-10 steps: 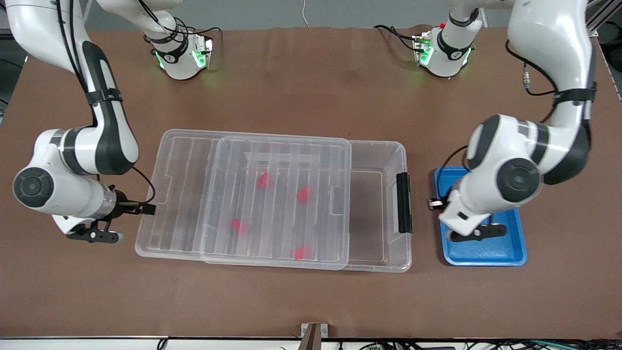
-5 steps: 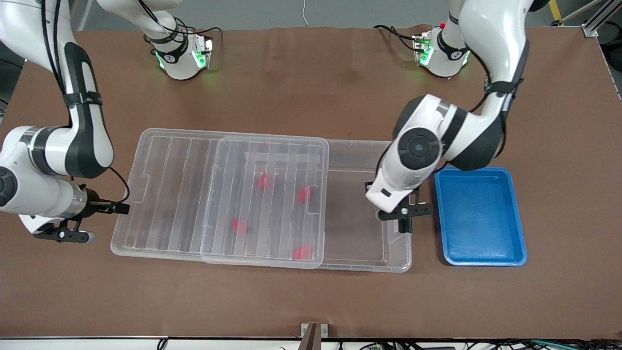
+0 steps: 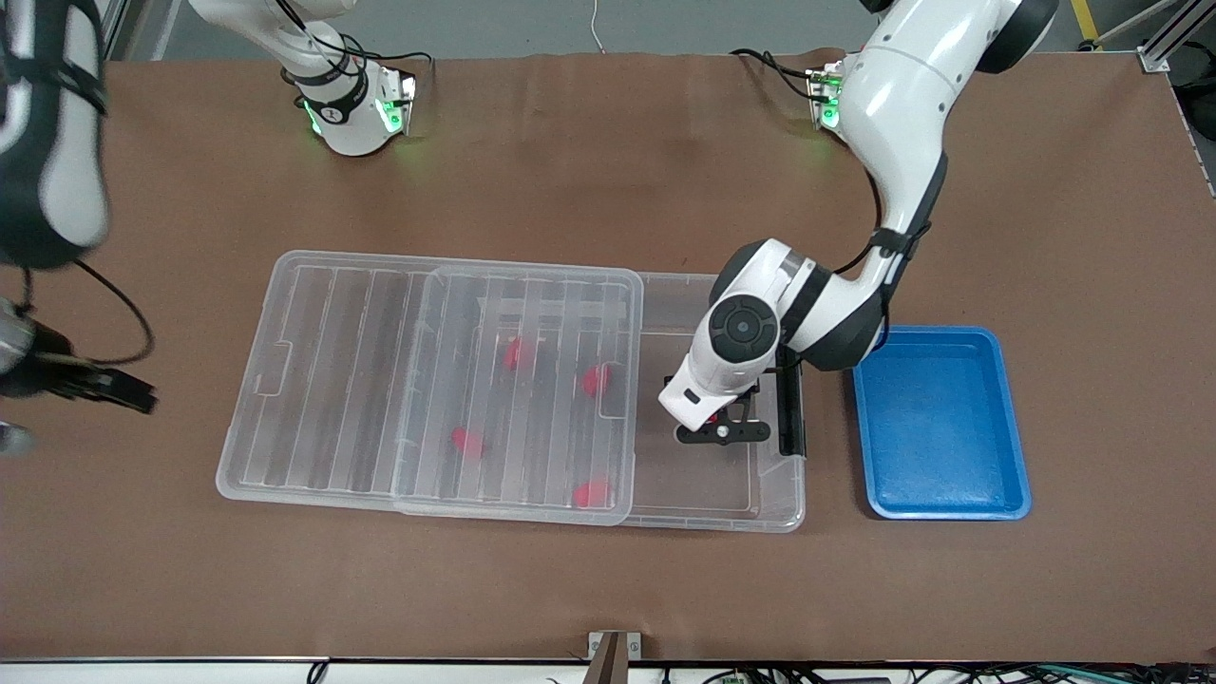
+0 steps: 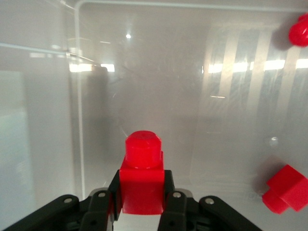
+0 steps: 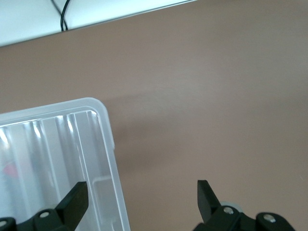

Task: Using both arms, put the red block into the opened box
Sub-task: 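Carry the red block into the uncovered box end and open the left gripper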

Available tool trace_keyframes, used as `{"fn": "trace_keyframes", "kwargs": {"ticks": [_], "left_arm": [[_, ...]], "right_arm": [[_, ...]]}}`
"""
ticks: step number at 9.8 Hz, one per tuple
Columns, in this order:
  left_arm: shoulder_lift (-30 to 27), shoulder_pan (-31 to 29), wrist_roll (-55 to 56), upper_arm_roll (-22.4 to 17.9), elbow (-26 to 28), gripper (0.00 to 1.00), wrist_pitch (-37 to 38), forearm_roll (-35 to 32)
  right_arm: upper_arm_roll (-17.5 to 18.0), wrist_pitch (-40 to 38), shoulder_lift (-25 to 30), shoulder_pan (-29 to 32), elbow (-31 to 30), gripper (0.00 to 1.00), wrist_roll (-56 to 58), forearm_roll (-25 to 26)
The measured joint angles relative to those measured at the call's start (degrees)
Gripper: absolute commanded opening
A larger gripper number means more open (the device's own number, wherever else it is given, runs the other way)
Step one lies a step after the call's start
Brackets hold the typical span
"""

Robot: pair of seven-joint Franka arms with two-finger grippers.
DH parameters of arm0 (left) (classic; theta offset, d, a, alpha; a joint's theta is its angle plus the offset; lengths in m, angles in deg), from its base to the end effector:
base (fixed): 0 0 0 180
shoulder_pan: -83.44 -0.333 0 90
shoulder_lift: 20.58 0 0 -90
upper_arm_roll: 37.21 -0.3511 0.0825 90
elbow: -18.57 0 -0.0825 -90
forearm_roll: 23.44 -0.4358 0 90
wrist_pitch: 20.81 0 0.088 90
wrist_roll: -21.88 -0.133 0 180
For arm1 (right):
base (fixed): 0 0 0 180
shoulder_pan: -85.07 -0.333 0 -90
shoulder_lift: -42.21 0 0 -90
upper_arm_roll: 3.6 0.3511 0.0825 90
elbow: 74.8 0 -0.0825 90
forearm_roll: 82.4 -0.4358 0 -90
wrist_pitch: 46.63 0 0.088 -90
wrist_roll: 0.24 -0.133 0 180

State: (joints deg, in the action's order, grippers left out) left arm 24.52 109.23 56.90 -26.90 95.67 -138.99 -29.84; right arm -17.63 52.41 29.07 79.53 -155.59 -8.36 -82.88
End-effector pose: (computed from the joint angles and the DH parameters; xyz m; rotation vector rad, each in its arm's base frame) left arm 0.6668 -0.4407 0.2278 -3.1321 0.0411 0.1022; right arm 0.6935 -0.0839 0.5881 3.0606 -0.4344 0.1482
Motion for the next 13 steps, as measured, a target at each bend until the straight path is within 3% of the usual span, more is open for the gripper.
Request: {"fn": "trace_keyframes", "kwargs": {"ticks": [2, 3, 4, 5, 9, 13], "left_arm": [[2.74, 0.37, -2.98, -0.01, -0.02, 0.2, -2.05, -0.01], [3.64, 0.36, -3.99, -0.05, -0.03, 0.32, -2.41, -0.01], [4.23, 0.35, -4.34, -0.1, -0.05, 0.56, -2.61, -0.01], [4.6, 0.33, -4.44, -0.15, -0.05, 1.0, -2.71, -0.01], [3.78, 0.19, -4.39, -0.17, -1.47, 1.0, -3.12, -0.01], [-6.52, -2.89, -4.17, -0.21, -2.68, 1.0, 5.2, 1.45]], "right_arm": [[3.28, -10.31, 8.7, 5.95, -0.2, 1.0, -0.25, -0.4], [6.2, -12.77, 11.66, 9.54, -1.44, 1.0, -0.25, -0.52], [9.0, -12.97, 13.65, 12.18, -3.97, 1.0, -0.18, -0.56], [10.41, -12.62, 14.59, 12.83, -6.2, 1.0, 0.14, -0.56], [11.56, -12.09, 15.0, 12.84, -8.06, 1.0, 0.96, -0.56], [11.47, -12.09, 15.17, 12.89, -8.42, 1.0, 1.98, -0.56]]}}
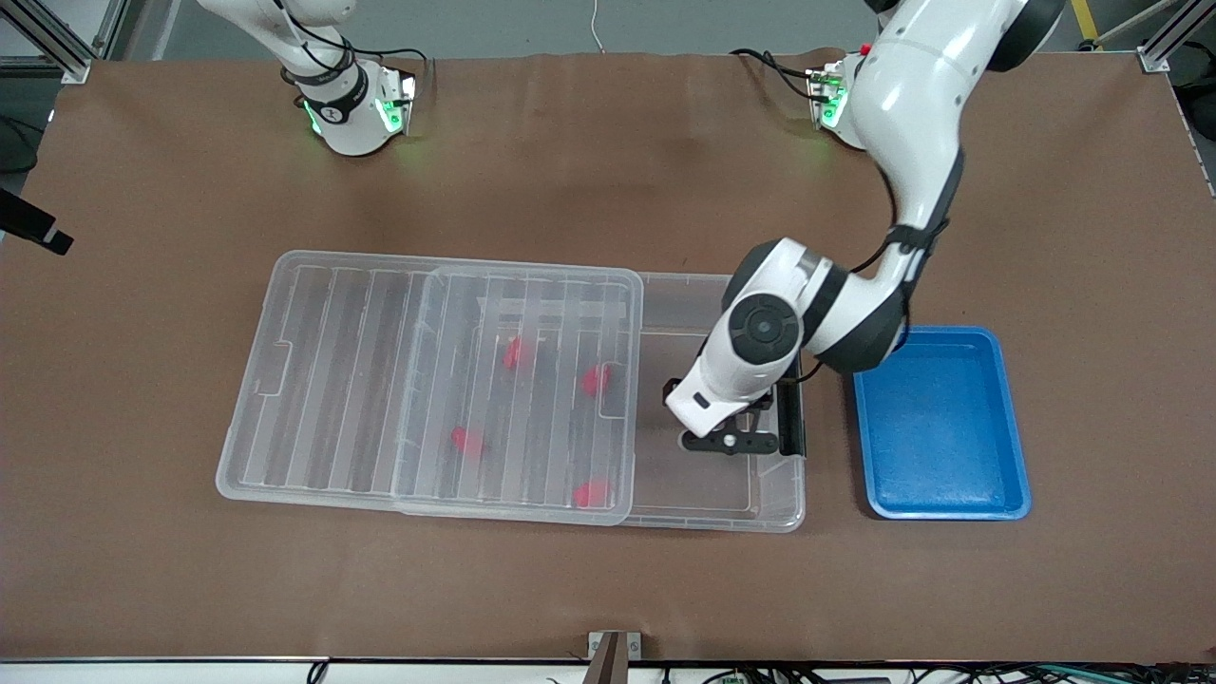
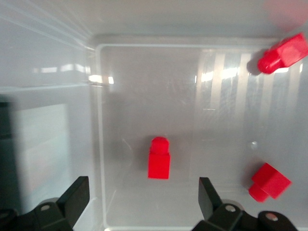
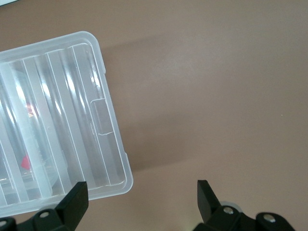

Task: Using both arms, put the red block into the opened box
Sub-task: 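Carry the red block into the uncovered box end and open the left gripper, then withdraw the left gripper while the right gripper holds the lid edge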

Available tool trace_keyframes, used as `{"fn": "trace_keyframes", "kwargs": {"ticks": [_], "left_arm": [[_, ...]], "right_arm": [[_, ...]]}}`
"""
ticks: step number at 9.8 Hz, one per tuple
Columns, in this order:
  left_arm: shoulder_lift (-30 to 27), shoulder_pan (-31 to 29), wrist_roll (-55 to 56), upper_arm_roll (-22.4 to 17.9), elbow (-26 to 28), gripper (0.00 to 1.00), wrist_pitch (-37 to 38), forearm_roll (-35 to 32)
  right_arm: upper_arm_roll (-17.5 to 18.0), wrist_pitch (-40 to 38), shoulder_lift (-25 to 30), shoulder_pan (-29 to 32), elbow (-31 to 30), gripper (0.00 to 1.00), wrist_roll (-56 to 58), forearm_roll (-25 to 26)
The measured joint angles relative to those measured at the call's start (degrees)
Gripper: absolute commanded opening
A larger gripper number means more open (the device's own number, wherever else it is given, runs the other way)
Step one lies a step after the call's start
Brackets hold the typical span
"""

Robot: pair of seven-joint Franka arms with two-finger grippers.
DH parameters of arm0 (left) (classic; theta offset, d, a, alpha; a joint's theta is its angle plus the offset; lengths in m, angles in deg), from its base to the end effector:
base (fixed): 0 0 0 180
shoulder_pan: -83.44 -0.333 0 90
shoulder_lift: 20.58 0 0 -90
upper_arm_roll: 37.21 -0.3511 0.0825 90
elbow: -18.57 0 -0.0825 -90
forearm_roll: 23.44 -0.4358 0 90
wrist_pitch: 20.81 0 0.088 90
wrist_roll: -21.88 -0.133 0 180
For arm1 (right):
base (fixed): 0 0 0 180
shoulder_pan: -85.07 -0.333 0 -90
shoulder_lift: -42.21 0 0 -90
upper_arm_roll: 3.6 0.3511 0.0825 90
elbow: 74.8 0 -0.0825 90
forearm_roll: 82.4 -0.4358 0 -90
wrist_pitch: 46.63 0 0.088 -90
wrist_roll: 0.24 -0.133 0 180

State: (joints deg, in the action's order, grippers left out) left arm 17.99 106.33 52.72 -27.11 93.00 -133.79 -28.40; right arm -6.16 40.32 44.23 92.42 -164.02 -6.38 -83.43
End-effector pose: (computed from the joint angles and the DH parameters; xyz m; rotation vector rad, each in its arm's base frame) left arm 0.6952 -0.4057 0.3343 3.1110 -0.0508 -0.0116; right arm 0.5803 -0.0994 0.6571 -3.0916 0.4344 0.0059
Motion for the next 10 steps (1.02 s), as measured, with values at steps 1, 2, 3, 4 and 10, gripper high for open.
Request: {"fn": "trace_keyframes", "kwargs": {"ticks": [1, 2, 3, 4, 10], "left_arm": [[-3.41, -1.4, 0.0, -0.02, -0.23, 1.0, 3.2, 0.13], [-6.88, -2.97, -0.02, -0.07, -0.38, 1.0, 6.4, 0.13], [-10.0, -4.66, -0.07, -0.2, -0.45, 1.0, 8.57, 0.12], [-12.97, -6.92, -0.11, -0.36, -0.51, 1.0, 10.05, 0.08], [-24.75, -23.54, -16.66, -0.56, -0.6, 1.0, 22.11, 2.17]], "right_arm": [[-0.02, 0.0, 0.01, 0.01, -0.01, 1.0, 0.38, 0.0], [-0.02, 0.08, 0.01, 0.02, 0.05, 0.93, 3.22, 0.09], [-0.05, 0.27, -0.05, 0.03, 0.05, 0.53, 8.19, 0.14], [-0.09, 1.0, -0.76, 0.06, -0.28, 0.13, 12.41, 0.15], [-1.04, 23.62, -22.52, 0.83, -6.44, 0.0, 26.54, -0.19]]}}
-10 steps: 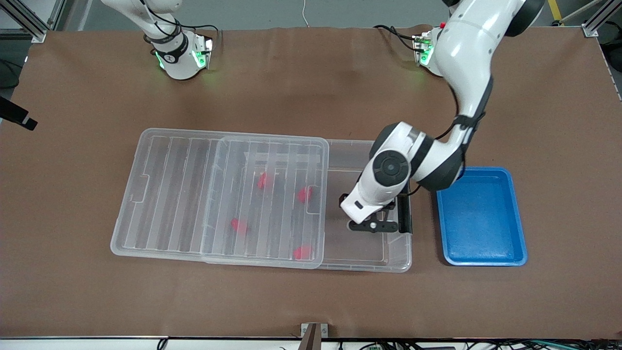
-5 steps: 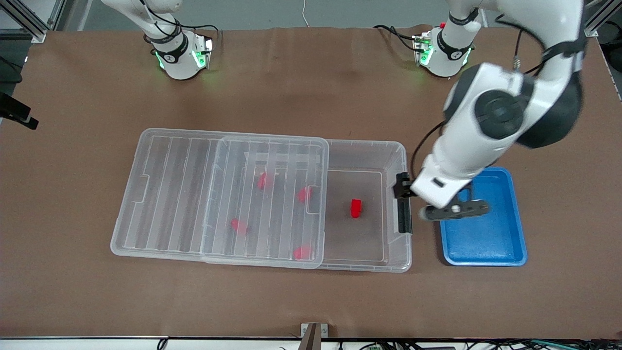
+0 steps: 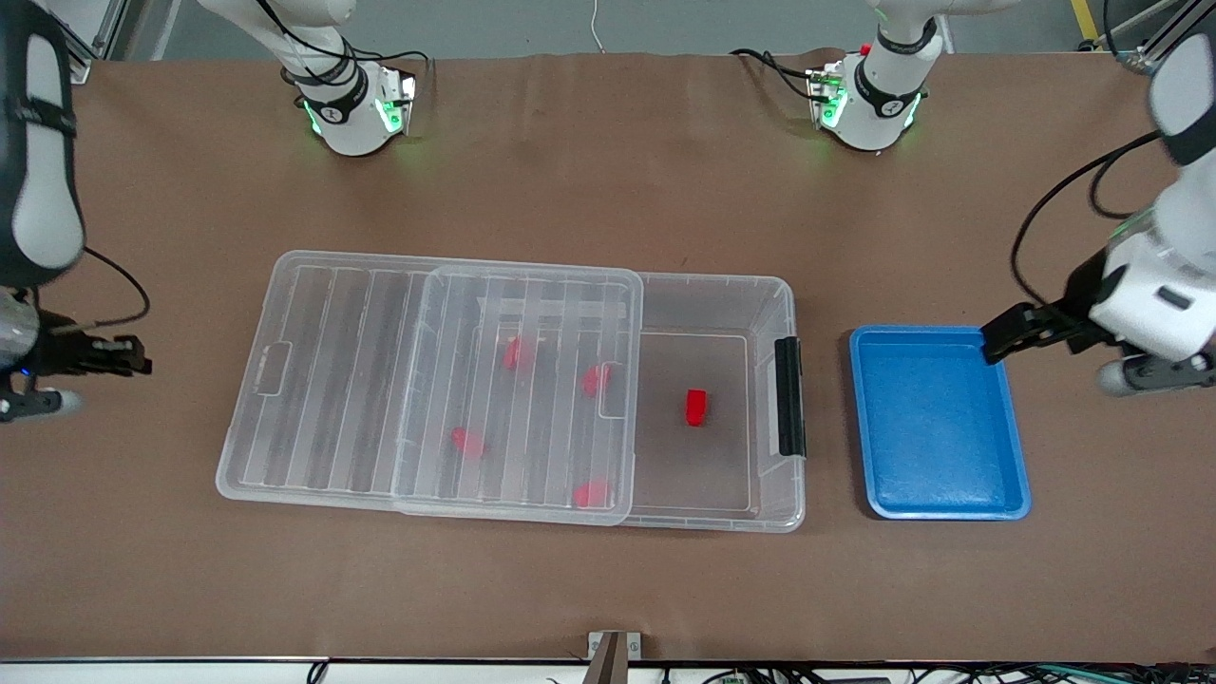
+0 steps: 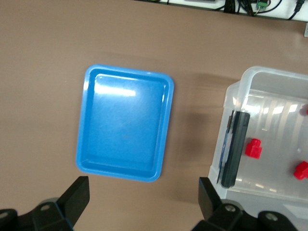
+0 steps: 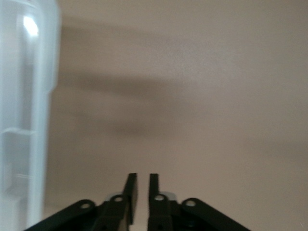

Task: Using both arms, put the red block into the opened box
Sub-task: 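Withdraw the left gripper while the right gripper holds the lid edge, then slide the clear lid back over the box with the right gripper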

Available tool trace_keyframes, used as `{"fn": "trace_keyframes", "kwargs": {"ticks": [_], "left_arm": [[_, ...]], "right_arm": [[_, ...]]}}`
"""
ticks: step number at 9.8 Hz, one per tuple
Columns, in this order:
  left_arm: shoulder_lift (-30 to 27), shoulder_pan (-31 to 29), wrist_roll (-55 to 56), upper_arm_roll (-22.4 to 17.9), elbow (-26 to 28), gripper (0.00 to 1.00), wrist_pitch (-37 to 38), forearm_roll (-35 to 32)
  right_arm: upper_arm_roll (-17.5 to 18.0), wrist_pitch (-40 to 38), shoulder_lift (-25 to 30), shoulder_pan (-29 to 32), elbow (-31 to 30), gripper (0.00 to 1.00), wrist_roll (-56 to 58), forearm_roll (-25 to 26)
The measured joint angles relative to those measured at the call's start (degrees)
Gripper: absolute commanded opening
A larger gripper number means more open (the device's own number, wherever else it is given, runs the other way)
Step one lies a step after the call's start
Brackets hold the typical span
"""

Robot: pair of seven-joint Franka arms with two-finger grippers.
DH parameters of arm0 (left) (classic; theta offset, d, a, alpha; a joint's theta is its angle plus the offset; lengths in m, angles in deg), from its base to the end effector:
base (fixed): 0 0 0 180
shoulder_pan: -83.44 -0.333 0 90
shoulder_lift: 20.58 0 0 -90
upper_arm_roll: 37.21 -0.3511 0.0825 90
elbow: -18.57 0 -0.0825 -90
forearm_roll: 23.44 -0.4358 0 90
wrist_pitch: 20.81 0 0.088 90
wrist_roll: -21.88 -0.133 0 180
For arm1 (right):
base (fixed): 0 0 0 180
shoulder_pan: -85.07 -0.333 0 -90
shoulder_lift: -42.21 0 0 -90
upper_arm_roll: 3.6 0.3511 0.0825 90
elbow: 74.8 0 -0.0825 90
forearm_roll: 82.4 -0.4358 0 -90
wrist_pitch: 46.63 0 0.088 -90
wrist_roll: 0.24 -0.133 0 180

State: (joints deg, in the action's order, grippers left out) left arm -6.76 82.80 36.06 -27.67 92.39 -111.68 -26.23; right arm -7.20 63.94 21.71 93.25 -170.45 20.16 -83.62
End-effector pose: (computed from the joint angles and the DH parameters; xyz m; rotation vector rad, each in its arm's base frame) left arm 0.6853 -0.0857 0.6287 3.1335 0.1549 0.0944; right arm 0.6888 -0.1378 0.3745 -3.1057 -0.2254 0.1458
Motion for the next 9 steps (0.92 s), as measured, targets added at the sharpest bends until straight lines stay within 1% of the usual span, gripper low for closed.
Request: {"fn": "trace_keyframes", "kwargs": {"ticks": [2, 4, 7, 9], "left_arm": [[-2.79, -0.3, -2.8, -0.07, 0.01, 1.0, 5.29, 0.23], [-6.31, -0.33, -6.91, -0.94, 1.23, 1.0, 7.89, 0.3], [-13.82, -0.41, -12.24, -2.66, 9.24, 1.0, 9.04, 0.38], [-16.56, -0.32, -12.45, -2.6, 12.58, 1.0, 9.01, 0.38]], "right_arm": [[0.35, 3.0, -1.1, -0.56, -3.21, 0.0, 0.7, -2.97], [0.93, 3.12, -0.83, -1.9, -4.2, 0.0, 0.82, -5.23], [3.11, 3.11, -0.7, -3.34, -4.66, 0.0, 0.79, -8.97], [5.64, 3.7, -0.71, -3.68, -4.73, 0.0, 0.38, -10.4]]}}
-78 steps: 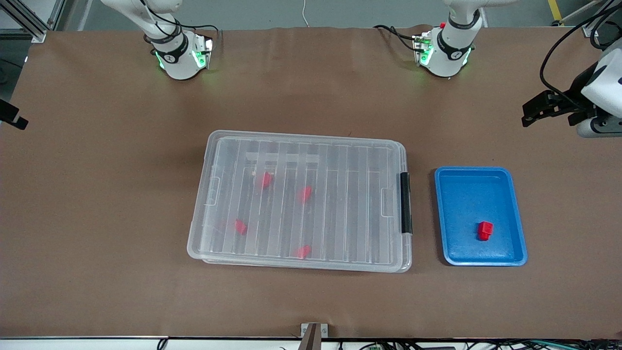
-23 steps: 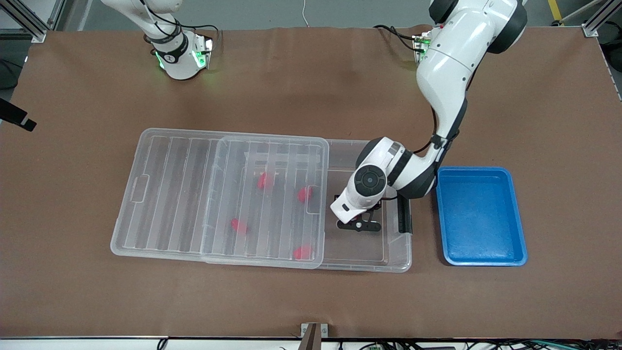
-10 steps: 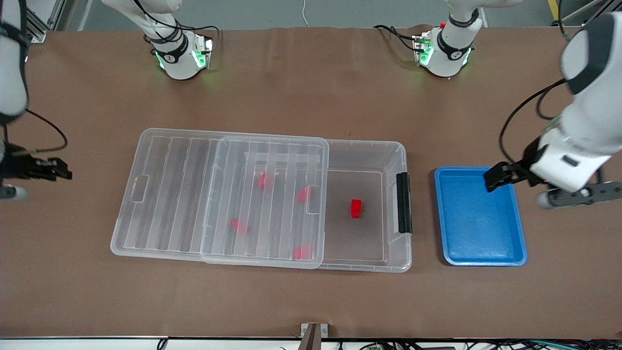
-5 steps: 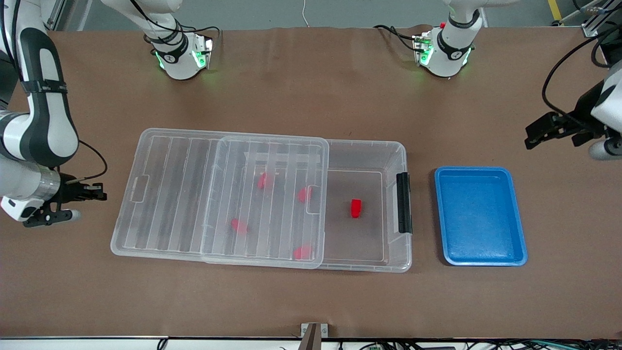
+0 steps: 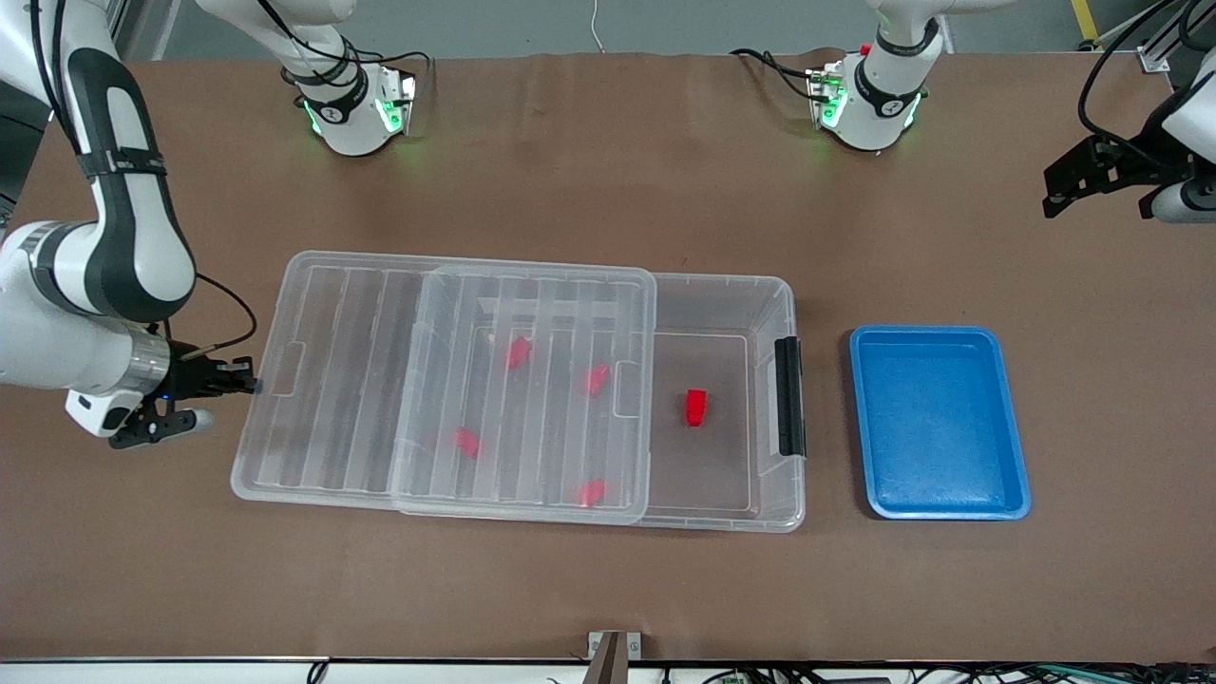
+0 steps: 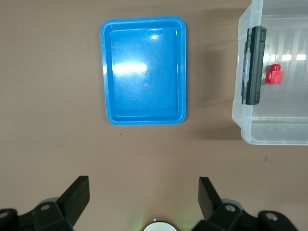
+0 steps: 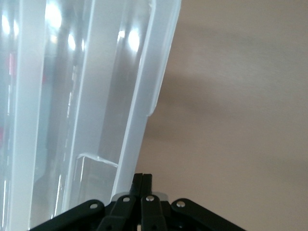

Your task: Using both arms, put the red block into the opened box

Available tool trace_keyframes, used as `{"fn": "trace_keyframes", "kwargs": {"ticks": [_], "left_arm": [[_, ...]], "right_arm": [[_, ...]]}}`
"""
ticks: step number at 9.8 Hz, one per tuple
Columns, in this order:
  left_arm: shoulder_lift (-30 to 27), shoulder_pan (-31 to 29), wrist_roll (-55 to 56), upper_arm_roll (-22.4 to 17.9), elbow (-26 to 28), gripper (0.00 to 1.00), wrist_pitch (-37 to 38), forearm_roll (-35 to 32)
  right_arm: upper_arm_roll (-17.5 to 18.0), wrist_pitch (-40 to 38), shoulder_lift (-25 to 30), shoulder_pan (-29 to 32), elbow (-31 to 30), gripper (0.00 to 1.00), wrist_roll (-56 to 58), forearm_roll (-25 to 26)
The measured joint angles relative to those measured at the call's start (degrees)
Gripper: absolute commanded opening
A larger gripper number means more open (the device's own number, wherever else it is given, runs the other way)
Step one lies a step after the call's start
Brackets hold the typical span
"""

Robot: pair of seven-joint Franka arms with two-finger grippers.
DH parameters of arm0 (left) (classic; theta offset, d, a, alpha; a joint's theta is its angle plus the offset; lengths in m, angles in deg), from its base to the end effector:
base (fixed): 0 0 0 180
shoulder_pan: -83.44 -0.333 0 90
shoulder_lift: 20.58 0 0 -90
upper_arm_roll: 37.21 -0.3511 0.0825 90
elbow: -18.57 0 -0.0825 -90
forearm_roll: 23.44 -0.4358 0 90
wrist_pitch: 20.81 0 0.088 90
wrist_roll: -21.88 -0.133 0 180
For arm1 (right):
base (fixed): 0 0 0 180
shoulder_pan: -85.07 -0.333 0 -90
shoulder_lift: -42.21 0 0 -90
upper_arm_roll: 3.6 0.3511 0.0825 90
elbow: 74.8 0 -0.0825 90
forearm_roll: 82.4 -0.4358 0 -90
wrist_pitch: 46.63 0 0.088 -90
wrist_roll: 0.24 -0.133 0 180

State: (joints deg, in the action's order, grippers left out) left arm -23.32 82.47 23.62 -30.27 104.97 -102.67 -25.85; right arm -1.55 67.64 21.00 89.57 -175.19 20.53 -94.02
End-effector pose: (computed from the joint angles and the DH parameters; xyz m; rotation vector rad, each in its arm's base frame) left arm 0.5709 -0.0556 0.6820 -3.0899 0.1056 0.0440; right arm 0.6896 -0.0140 0.3311 -2.9067 -0.3249 0.1268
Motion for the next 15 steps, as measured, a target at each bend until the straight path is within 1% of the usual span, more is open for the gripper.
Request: {"fn": "trace_keyframes", "kwargs": {"ticks": [3, 4, 6, 9, 10, 11, 12, 13, 14, 15], "left_arm": [[-0.17, 0.06, -0.03, 0.4, 0.5, 1.0, -0.07, 0.0], [-0.22, 0.06, -0.03, 0.4, 0.5, 1.0, -0.06, 0.0], [-0.28, 0.08, -0.03, 0.42, 0.5, 1.0, -0.06, 0.0], [-0.28, 0.15, -0.03, 0.51, 0.5, 1.0, -0.06, 0.0], [-0.28, 0.2, -0.14, 0.77, 0.5, 1.0, -0.07, 0.01], [-0.28, 0.22, -0.16, 1.68, 0.5, 1.0, -0.07, 0.01], [-0.28, 0.24, -0.16, 2.76, 0.5, 1.0, -0.07, 0.01], [-0.29, 0.25, -0.16, 3.35, 0.5, 1.0, -0.07, 0.01], [-0.29, 0.24, -0.16, 3.41, 0.49, 1.0, -0.07, 0.01], [-0.3, 0.2, -0.16, 3.34, 0.49, 1.0, -0.07, 0.01]], "right_arm": [[5.15, 2.21, -0.65, -0.93, -0.14, 0.0, -4.93, -0.53], [6.19, 3.26, -1.12, -2.04, -0.14, 0.0, -6.86, -0.53], [6.73, 4.72, -2.0, -4.5, -0.03, 0.0, -9.33, -0.55], [6.78, 4.97, -2.11, -5.6, 0.16, 0.0, -10.5, -0.55], [6.79, 5.01, -2.12, -5.88, 0.21, 0.08, -11.2, -0.55], [6.81, 5.01, -2.13, -6.16, 0.34, 0.74, -11.92, -0.55], [6.65, 4.56, -2.11, -6.16, 0.69, 1.0, -13.27, -0.5], [6.22, 3.83, -1.76, -5.76, 1.7, 1.0, -15.24, 0.61], [5.74, 3.09, -0.28, -4.35, 2.98, 1.0, -17.65, 2.68], [5.0, 1.43, 2.54, -2.28, 3.93, 1.0, -19.91, 4.33]]}}
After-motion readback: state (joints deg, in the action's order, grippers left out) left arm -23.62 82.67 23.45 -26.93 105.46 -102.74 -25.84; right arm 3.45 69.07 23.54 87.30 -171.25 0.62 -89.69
